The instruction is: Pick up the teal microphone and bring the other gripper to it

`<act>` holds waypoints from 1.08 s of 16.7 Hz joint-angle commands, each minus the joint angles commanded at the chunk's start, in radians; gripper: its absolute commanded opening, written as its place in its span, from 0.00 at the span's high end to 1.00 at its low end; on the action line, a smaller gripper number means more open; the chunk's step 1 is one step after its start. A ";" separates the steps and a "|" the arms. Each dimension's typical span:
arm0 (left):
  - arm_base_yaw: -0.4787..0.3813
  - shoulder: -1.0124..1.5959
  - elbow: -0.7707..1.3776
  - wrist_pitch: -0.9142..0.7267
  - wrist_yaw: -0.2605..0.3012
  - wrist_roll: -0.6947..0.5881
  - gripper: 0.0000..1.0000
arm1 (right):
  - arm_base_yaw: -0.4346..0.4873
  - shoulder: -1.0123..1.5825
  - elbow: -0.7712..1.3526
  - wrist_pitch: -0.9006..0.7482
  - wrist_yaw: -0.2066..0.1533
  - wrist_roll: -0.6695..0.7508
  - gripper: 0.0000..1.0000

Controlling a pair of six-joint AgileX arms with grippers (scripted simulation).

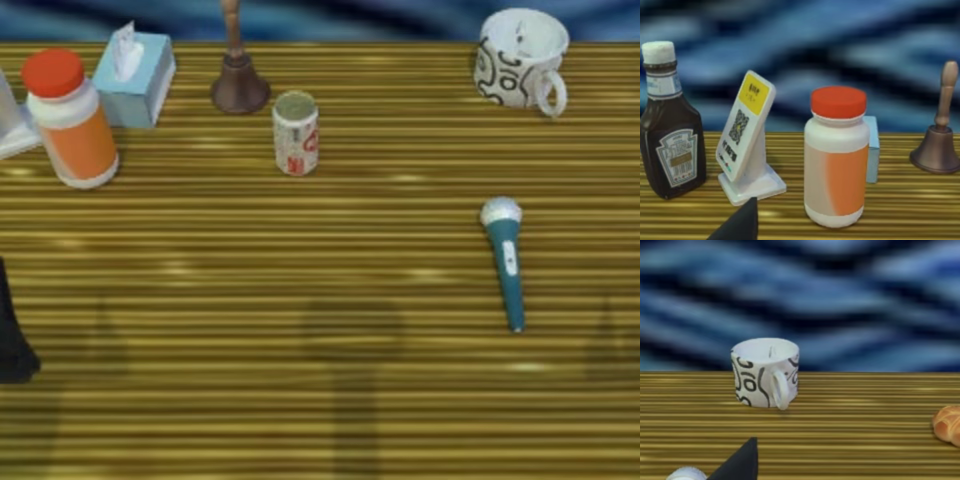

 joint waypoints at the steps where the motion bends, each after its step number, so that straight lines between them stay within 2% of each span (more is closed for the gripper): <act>1: 0.000 0.000 0.000 0.000 0.000 0.000 0.00 | 0.000 0.000 0.000 0.000 0.000 0.000 0.00; 5: 0.000 0.000 0.000 0.000 0.000 0.000 0.00 | 0.024 0.063 0.058 -0.039 -0.004 0.019 0.00; 8: 0.000 0.000 0.000 0.000 0.000 0.000 0.00 | 0.069 0.221 0.188 -0.130 -0.004 0.063 0.00; 18: 0.000 0.000 0.000 0.000 0.000 0.000 0.00 | 0.273 1.175 0.856 -0.608 0.030 0.286 0.00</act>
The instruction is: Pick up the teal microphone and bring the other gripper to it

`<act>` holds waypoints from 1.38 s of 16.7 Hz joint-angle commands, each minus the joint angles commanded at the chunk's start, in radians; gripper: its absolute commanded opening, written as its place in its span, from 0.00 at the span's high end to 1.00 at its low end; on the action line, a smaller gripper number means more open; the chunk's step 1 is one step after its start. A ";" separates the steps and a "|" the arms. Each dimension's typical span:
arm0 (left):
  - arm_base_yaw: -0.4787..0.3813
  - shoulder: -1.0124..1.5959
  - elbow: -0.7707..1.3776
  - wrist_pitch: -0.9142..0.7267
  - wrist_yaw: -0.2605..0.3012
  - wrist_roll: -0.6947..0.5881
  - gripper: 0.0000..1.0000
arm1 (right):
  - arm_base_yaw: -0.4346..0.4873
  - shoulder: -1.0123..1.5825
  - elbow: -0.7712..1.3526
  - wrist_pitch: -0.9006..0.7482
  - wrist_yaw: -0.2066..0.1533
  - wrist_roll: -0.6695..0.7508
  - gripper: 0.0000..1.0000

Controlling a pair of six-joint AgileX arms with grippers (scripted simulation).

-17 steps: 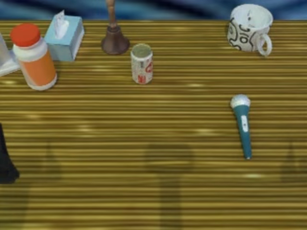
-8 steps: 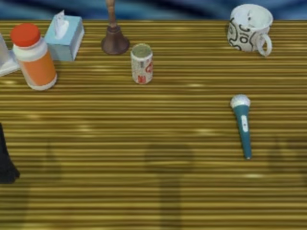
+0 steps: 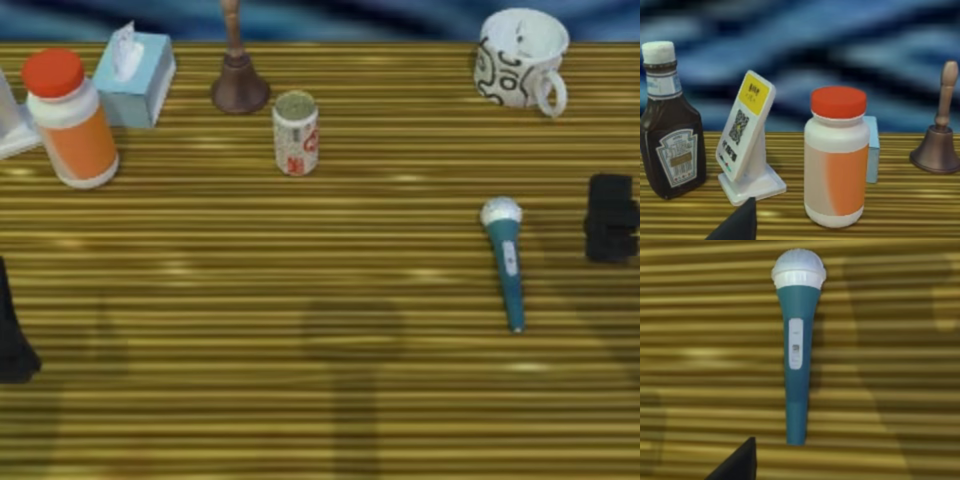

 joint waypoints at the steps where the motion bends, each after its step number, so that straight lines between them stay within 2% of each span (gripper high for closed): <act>1: 0.000 0.000 0.000 0.000 0.000 0.000 0.00 | 0.021 0.100 0.068 -0.048 0.003 0.023 0.00; 6: 0.000 0.000 0.000 0.000 0.000 0.000 0.00 | 0.108 0.517 0.350 -0.245 0.012 0.118 0.00; 11: 0.000 0.000 0.000 0.000 0.000 0.000 0.00 | 0.151 0.700 0.482 -0.337 0.014 0.165 0.00; 18: 0.000 0.000 0.000 0.000 0.000 0.000 0.00 | 0.148 0.713 0.475 -0.321 0.014 0.164 0.00; 23: 0.000 0.000 0.000 0.000 0.000 0.000 0.00 | 0.145 0.821 0.398 -0.130 0.014 0.160 0.00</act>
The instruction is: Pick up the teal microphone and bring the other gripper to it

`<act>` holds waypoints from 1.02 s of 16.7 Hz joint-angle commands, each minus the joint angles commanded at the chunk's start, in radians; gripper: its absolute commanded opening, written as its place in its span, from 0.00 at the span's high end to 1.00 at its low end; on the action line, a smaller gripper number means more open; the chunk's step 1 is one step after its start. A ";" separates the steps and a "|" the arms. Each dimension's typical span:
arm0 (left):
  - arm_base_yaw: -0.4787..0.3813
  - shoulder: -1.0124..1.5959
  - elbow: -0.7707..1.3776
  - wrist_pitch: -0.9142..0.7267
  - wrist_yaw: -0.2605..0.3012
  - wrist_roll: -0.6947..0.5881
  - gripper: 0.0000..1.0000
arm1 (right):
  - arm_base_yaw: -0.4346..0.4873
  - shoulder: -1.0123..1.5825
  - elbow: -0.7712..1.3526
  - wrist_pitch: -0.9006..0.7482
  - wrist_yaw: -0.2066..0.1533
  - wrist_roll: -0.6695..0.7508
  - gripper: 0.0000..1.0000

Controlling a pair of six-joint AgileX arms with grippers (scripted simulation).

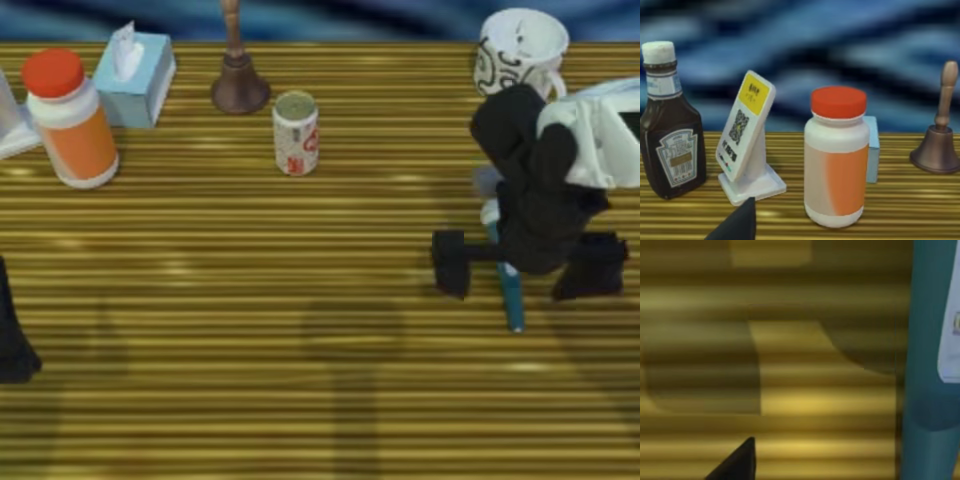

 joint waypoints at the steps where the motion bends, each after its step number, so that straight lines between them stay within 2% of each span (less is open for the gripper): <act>1: 0.000 0.000 0.000 0.000 0.000 0.000 0.00 | -0.001 0.025 -0.019 0.046 0.000 -0.001 0.00; 4: 0.000 0.000 0.000 0.000 0.000 0.000 0.00 | -0.003 0.080 -0.057 0.132 0.000 -0.002 0.00; 8: 0.000 0.000 0.000 0.000 0.000 0.000 0.00 | -0.003 0.085 -0.060 0.140 0.000 -0.002 0.00; 17: 0.000 0.000 0.000 0.000 0.000 0.000 0.00 | -0.003 0.085 -0.060 0.140 0.000 -0.002 0.68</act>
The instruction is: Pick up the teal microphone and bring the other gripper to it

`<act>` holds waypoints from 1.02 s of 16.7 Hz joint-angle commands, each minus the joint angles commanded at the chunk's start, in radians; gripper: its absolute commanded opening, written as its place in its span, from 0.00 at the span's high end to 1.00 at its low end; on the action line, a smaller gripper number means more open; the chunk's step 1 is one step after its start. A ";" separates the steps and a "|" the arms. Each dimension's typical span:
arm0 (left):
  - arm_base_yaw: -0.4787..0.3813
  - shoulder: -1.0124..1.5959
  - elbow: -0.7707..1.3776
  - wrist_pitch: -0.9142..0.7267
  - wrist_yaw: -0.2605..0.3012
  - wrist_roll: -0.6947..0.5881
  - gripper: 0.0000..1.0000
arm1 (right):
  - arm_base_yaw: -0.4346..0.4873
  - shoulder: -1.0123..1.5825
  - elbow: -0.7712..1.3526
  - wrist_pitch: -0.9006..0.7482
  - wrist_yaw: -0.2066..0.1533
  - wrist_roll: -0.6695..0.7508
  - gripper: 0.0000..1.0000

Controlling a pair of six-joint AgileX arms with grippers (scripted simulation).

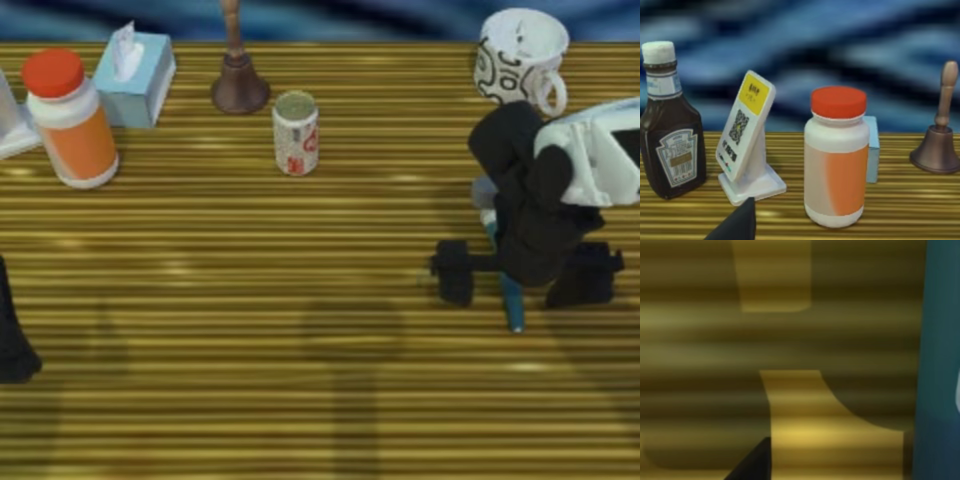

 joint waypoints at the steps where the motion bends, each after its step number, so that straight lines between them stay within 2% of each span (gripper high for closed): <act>1: 0.000 0.000 0.000 0.000 0.000 0.000 0.00 | 0.000 0.000 0.000 0.000 0.000 0.000 0.75; 4: 0.000 0.000 0.000 0.000 0.000 0.000 0.00 | 0.000 0.000 0.000 0.000 0.000 0.000 0.98; 5: 0.000 0.000 0.000 0.000 0.000 0.000 0.00 | 0.000 0.000 0.000 0.000 0.000 0.000 1.00; 12: 0.000 0.000 0.000 0.000 0.000 0.000 0.00 | 0.000 0.000 0.000 0.000 0.000 0.000 1.00; 13: 0.000 0.000 0.000 0.000 0.000 0.000 0.00 | 0.002 -0.062 0.024 -0.031 0.023 -0.013 1.00; 17: 0.000 0.000 0.000 0.000 0.000 0.000 0.00 | 0.005 -0.075 0.012 0.033 0.002 -0.033 1.00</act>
